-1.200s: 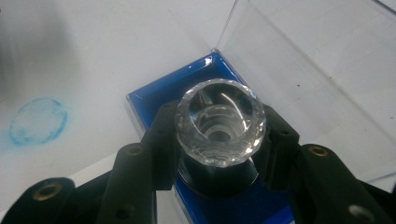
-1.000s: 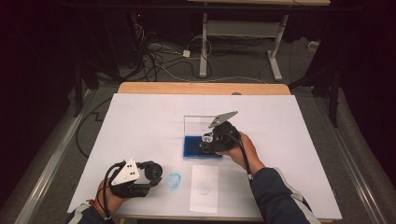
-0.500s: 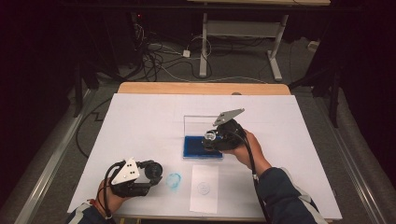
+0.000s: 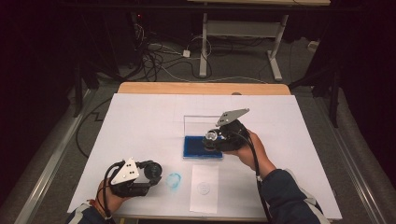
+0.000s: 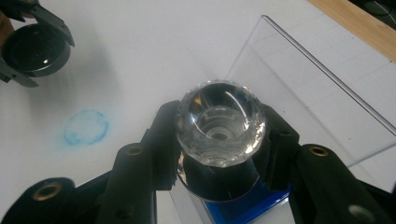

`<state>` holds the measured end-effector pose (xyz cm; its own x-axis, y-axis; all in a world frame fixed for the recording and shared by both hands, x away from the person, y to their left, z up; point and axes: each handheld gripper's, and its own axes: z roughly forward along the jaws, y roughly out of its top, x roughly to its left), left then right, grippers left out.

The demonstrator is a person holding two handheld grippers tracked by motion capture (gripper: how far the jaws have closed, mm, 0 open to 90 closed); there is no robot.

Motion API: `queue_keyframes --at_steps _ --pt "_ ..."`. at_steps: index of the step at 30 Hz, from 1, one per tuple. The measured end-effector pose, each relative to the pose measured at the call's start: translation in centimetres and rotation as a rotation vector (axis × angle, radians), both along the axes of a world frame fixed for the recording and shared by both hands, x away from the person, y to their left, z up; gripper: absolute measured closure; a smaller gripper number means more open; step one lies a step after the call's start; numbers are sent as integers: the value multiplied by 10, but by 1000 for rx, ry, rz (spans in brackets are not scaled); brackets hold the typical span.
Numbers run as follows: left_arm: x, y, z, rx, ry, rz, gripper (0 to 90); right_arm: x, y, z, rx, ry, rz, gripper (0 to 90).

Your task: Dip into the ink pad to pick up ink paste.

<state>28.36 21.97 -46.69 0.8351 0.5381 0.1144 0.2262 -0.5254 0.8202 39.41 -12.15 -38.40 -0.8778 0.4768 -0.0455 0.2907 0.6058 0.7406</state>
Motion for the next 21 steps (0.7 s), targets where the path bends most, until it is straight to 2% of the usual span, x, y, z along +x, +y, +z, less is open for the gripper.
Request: queue_keyframes --at_steps 9,16,21 --pt "0 0 0 6 1 -4 365 -5 -1 2 18 0 19 573" --pt "0 2 -1 8 5 -3 365 -11 -4 4 13 -11 31 573" --pt "-1 3 -1 5 5 4 366 -16 -7 7 32 -15 40 573"
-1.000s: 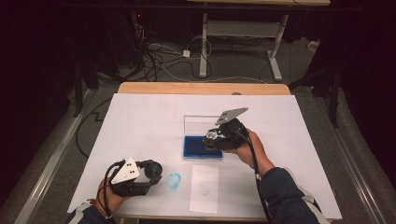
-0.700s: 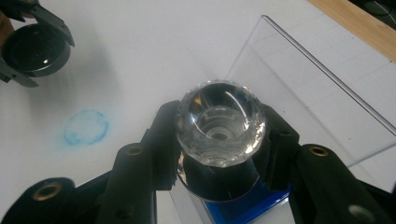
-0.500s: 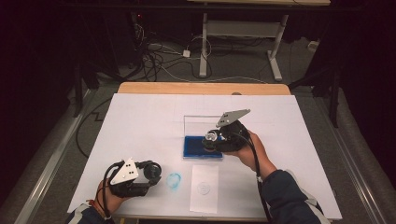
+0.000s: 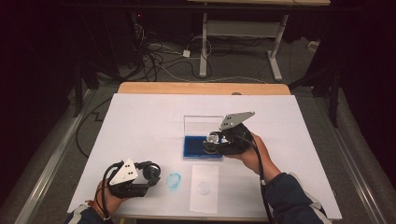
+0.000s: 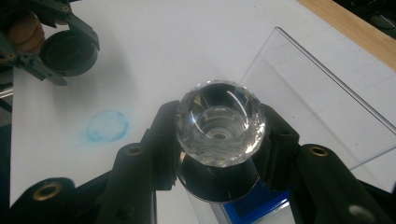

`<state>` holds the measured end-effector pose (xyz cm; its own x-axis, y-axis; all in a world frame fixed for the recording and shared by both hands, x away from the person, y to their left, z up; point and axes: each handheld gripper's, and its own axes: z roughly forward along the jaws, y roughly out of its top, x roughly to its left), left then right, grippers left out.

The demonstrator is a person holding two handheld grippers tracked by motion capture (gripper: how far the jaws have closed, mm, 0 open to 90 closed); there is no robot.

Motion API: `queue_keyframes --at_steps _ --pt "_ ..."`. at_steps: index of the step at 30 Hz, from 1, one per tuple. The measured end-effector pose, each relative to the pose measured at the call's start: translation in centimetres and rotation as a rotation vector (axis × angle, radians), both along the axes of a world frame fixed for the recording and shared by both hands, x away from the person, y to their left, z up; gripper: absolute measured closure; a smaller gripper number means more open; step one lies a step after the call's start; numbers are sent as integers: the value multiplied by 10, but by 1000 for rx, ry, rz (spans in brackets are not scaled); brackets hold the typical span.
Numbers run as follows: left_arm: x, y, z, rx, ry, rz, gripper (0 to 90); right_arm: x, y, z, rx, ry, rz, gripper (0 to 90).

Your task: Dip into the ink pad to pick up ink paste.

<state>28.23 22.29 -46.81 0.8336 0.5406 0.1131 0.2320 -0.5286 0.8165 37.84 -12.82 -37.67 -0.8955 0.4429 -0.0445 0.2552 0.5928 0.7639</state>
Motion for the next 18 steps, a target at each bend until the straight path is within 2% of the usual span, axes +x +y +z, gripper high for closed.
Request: queue_keyframes --at_steps 18 --pt "0 -1 1 2 -2 1 366 -20 -6 1 16 -16 31 573"
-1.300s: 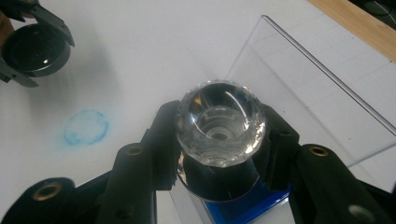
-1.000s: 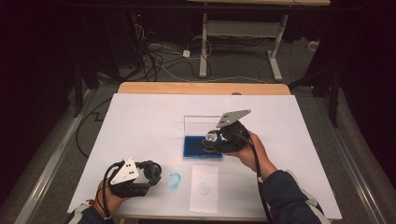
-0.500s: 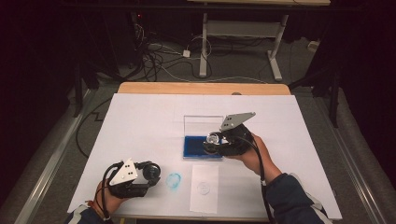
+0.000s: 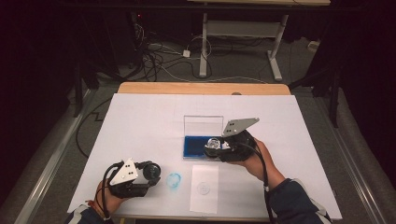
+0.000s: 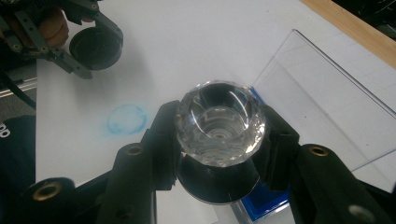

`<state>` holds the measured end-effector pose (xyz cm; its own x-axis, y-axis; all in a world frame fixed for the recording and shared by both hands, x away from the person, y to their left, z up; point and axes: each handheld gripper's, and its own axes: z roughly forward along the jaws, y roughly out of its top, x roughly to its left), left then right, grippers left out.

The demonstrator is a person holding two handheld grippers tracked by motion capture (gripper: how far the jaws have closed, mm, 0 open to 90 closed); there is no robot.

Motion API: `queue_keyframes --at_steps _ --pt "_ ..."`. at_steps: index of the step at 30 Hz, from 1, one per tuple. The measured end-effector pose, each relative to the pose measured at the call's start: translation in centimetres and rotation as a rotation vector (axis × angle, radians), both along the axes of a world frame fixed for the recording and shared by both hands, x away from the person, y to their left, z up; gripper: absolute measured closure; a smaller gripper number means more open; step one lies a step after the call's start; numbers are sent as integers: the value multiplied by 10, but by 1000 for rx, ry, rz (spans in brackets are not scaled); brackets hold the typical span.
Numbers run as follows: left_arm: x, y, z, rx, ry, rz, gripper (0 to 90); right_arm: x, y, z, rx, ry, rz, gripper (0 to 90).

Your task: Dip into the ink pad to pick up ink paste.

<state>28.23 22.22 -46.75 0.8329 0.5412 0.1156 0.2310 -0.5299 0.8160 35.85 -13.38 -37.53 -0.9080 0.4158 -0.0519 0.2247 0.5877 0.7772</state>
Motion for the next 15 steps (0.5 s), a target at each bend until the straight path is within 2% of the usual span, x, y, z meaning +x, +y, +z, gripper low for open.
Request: queue_keyframes --at_steps 15 --pt "0 -1 0 6 -2 -3 366 -18 -12 -5 10 0 14 573"
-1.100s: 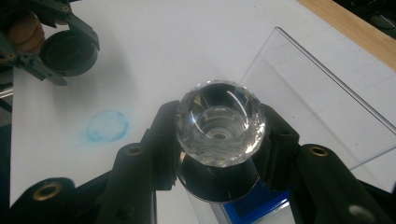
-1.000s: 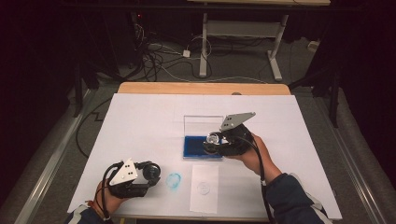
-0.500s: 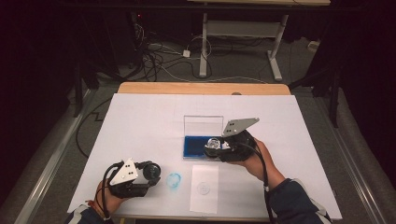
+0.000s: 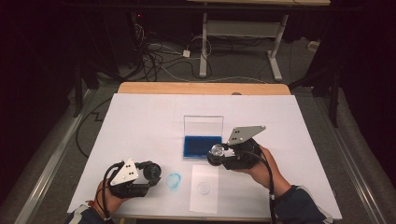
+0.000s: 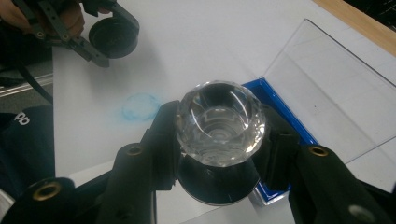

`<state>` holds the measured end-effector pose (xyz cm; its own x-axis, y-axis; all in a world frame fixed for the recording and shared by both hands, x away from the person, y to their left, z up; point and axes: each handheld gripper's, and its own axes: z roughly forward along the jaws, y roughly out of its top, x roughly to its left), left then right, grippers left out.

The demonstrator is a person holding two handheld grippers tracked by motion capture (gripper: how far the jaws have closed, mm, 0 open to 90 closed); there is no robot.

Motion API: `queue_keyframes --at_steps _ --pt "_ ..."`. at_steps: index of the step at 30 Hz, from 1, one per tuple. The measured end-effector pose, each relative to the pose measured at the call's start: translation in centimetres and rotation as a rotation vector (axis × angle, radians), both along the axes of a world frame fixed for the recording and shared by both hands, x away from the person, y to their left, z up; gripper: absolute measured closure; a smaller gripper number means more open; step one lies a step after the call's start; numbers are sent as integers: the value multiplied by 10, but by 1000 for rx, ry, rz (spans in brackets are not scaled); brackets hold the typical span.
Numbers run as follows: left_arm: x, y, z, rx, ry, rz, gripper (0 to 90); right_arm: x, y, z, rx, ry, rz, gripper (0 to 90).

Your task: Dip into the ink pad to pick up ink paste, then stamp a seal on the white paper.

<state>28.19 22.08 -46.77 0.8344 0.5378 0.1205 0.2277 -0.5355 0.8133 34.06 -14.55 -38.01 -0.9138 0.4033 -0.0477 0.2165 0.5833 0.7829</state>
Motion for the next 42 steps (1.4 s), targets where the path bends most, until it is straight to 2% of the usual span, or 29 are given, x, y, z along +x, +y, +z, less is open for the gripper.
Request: queue_keyframes --at_steps 13,22,28,33,37,42 --pt "-1 0 1 4 -3 0 366 -18 2 1 6 0 52 573" --pt "-1 0 1 6 -3 -2 366 -26 11 -4 -7 13 93 573" --pt "-1 0 1 4 -4 -1 365 -29 17 -10 -15 27 116 572" --pt "-2 -1 1 6 -7 -1 366 -30 19 -13 -25 20 123 572" --pt "-1 -1 2 1 -4 1 366 -30 21 -15 -15 26 130 573" --pt "-2 -1 1 10 -3 -3 366 -29 25 -23 -35 36 142 572"
